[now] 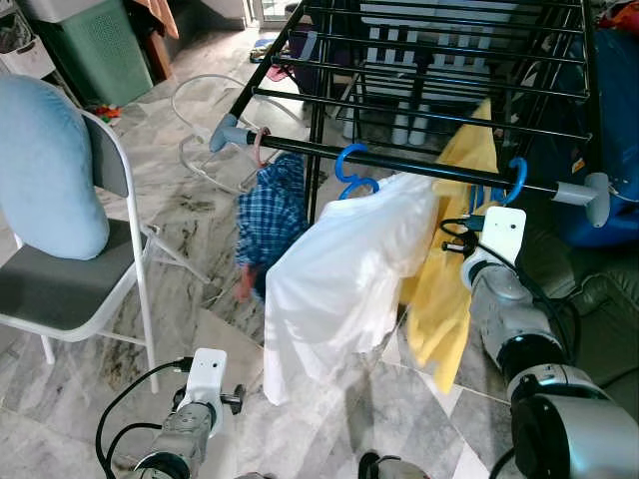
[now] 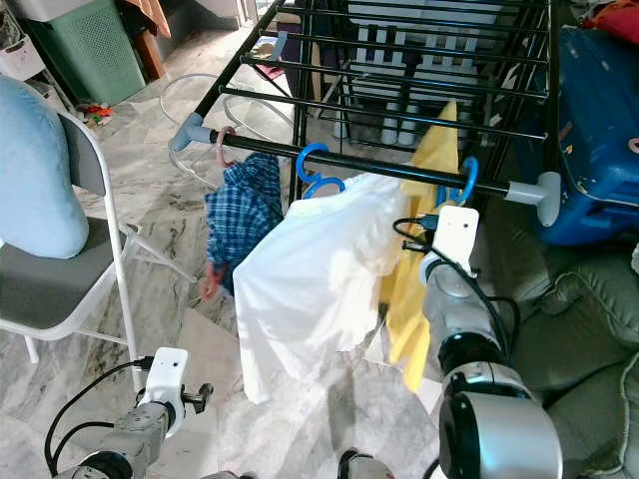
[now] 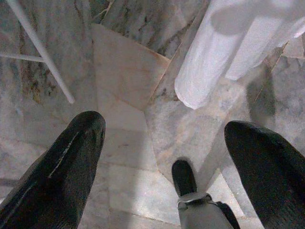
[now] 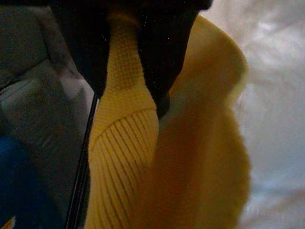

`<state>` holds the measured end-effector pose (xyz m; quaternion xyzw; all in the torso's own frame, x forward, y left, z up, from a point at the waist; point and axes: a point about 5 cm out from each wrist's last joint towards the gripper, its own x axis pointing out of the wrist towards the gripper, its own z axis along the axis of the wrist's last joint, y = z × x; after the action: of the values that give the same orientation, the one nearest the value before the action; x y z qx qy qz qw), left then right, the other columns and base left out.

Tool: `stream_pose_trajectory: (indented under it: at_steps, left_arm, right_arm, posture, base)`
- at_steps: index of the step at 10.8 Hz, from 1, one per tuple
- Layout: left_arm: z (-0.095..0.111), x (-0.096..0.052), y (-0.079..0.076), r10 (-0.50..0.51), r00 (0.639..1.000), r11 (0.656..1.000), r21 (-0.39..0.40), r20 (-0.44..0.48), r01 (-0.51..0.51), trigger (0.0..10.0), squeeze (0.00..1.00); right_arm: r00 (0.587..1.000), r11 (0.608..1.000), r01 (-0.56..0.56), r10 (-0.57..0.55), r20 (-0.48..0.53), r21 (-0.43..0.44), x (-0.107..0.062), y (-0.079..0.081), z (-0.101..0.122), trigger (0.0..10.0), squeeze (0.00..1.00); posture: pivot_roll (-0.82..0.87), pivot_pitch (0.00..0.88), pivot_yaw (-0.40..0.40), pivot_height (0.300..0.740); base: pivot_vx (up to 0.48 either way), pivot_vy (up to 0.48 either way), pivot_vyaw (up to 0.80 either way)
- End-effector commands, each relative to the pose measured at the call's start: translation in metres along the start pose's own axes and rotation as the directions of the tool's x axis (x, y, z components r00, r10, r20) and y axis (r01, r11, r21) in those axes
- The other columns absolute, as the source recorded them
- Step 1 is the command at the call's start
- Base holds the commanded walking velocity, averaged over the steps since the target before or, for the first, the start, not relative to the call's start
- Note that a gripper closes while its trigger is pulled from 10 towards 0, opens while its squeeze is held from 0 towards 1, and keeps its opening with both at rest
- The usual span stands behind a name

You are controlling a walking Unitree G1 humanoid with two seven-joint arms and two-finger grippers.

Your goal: Hang hanger

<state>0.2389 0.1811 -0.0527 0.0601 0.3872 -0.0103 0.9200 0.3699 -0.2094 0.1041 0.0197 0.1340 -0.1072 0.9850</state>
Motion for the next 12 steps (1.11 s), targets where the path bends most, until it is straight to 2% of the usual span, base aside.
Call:
stream_pose_trajectory:
  at_steps: [1, 4, 5, 6, 9, 11, 12]
  left_arm:
    - [-0.012, -0.002, 0.003, 0.009, 0.999, 1.000, 0.013, -0.041, -0.009, 10.0, 0.00]
    - [-0.015, -0.003, 0.005, 0.009, 0.998, 1.000, 0.023, -0.054, -0.008, 10.0, 0.00]
    - [-0.015, -0.003, 0.005, 0.008, 0.998, 1.000, 0.027, -0.056, -0.007, 10.0, 0.00]
    - [-0.015, -0.003, 0.005, 0.008, 0.998, 0.999, 0.031, -0.055, -0.006, 10.0, 0.00]
    - [-0.014, -0.003, 0.006, 0.009, 0.999, 0.999, 0.034, -0.053, -0.007, 10.0, 0.00]
    - [-0.015, -0.003, 0.006, 0.008, 0.998, 0.999, 0.034, -0.056, -0.006, 10.0, 0.00]
    - [-0.015, -0.003, 0.006, 0.008, 0.998, 0.999, 0.034, -0.057, -0.006, 10.0, 0.00]
  right_arm:
    - [1.000, 1.000, -0.008, 0.008, 0.002, 0.013, 0.002, 0.003, 0.008, 10.0, 0.00]
    - [0.997, 0.998, 0.005, 0.000, -0.082, 0.058, -0.001, -0.001, -0.012, 10.0, 0.00]
    - [0.997, 0.997, 0.005, 0.001, -0.083, 0.083, -0.002, -0.003, -0.013, 10.0, 0.29]
    - [0.997, 0.994, -0.002, 0.010, -0.078, 0.110, -0.002, -0.004, -0.013, 10.0, 1.00]
    - [1.000, 0.999, -0.009, 0.009, -0.021, 0.038, -0.003, -0.003, -0.008, 10.0, 1.00]
    - [1.000, 0.996, 0.008, -0.006, 0.019, -0.083, -0.004, -0.001, -0.008, 10.0, 1.00]
    - [1.000, 0.994, 0.009, -0.006, 0.027, -0.108, -0.005, 0.000, -0.009, 10.0, 0.69]
  posture:
    - [-0.17, 0.096, 0.071, 0.740]
    - [-0.17, 0.099, 0.073, 0.740]
    - [-0.17, 0.099, 0.077, 0.740]
    - [-0.17, 0.097, 0.079, 0.740]
    - [-0.17, 0.093, 0.078, 0.740]
    - [-0.17, 0.093, 0.078, 0.740]
    - [-0.17, 0.093, 0.078, 0.740]
  base:
    - [0.000, 0.000, 0.00]
    - [0.000, 0.000, 0.00]
    - [0.000, 0.000, 0.00]
    - [0.000, 0.000, 0.00]
    - [0.000, 0.000, 0.00]
    - [0.000, 0.000, 0.00]
    - [0.000, 0.000, 0.00]
